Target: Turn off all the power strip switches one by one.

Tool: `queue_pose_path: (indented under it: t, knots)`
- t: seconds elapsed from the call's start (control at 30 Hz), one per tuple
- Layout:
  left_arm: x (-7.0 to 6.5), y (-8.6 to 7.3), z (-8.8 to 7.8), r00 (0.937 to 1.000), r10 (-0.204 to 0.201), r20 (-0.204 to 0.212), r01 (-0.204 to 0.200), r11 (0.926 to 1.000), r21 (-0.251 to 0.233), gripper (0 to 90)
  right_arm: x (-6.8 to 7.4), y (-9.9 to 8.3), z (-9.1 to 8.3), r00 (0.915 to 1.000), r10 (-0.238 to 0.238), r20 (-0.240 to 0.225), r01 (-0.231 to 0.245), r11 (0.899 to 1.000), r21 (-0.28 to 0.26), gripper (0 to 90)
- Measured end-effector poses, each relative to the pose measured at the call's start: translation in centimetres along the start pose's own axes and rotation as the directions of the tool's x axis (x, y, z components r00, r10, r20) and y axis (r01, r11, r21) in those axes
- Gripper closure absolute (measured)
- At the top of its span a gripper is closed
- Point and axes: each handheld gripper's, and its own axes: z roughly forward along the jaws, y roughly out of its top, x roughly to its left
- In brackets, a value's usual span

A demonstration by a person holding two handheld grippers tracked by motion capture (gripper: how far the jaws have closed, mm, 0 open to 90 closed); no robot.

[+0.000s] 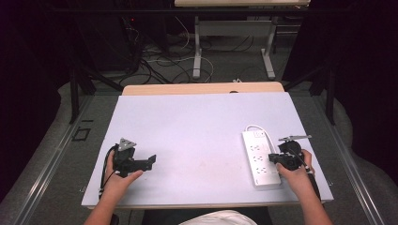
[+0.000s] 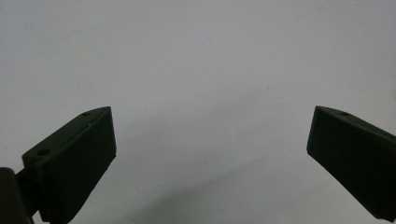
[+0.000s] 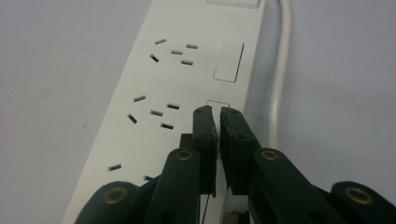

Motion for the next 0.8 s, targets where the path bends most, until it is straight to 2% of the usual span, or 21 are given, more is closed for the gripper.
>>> queue_pose_path:
  t: [0.13,0.27,0.8]
  knots:
    - [-0.01,-0.01,0.02,1.0,0.0,0.002,0.0,1.0,-0.003,1.2,0.13,0.02,0.06,0.9999,0.008,0.007,-0.008,1.0,-0.001,86.0]
    - [-0.02,-0.01,0.03,1.0,0.0,0.002,0.0,1.0,-0.002,1.2,0.16,0.0,0.04,0.9997,-0.013,0.02,0.013,1.0,0.006,87.6]
    - [-0.03,-0.01,0.04,1.0,0.0,0.002,0.0,1.0,-0.001,1.2,-0.15,-0.11,0.12,0.9999,-0.013,0.001,0.013,1.0,0.012,88.6]
